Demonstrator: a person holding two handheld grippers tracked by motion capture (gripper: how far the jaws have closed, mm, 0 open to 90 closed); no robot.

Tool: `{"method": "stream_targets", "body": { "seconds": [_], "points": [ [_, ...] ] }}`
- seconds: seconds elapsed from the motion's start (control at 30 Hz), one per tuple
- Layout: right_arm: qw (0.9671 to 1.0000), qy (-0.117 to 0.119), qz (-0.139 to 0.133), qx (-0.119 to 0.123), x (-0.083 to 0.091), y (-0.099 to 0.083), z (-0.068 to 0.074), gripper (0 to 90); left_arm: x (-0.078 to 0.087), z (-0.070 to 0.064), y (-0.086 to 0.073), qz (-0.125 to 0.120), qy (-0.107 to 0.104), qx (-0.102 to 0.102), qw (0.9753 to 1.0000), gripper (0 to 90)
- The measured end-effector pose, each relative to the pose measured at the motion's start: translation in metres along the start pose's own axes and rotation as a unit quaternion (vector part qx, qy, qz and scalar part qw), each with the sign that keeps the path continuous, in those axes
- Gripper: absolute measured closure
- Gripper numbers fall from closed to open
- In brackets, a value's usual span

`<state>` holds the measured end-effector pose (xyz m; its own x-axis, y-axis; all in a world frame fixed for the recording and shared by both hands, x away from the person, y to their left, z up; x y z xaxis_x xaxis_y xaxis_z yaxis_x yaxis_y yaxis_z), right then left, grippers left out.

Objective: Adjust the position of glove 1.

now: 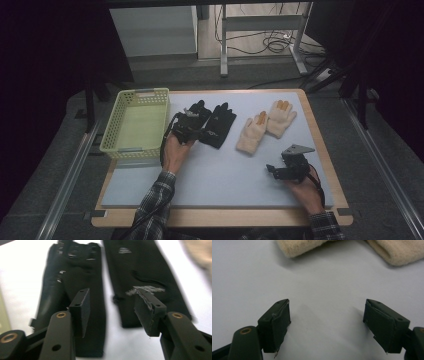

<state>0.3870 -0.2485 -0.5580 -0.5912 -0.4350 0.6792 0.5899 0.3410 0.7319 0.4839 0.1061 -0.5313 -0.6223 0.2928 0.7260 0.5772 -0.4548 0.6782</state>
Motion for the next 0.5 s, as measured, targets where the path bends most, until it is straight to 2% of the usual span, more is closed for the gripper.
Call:
{"method": "stream_targets", "body": {
  "seconds": [0.1,0.23,0.4,0.5],
  "points": [
    [1.0,0.0,0.0,0.0,0.0,0.0,0.0,21.2,-0.012,0.011,0.003,0.017,0.017,0.017,0.9996,54.7],
    [1.0,0.001,0.0,0.001,0.0,0.0,0.0,21.0,-0.027,0.021,0.003,0.033,0.027,0.036,0.9985,57.2],
    [1.0,0.001,0.0,0.001,0.0,0.0,0.0,20.9,-0.039,0.029,0.003,0.039,0.02,0.062,0.9971,48.3],
    [1.0,0.001,0.001,0.001,0.0,0.0,0.0,20.9,-0.045,0.027,0.004,0.046,0.005,0.068,0.9966,34.3]
  ]
}}
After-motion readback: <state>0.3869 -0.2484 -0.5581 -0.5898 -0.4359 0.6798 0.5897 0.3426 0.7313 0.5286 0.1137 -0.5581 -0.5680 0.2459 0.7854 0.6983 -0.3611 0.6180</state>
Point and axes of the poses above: each handheld gripper's, and its own axes: x roughly backward along the jaws, y roughly out of its top, z roughly to its left, the point moved 4 cm from there along -x, roughly forward along the jaws, and after that the axes turned 8 degrees about -x, right-handed, at the moved point
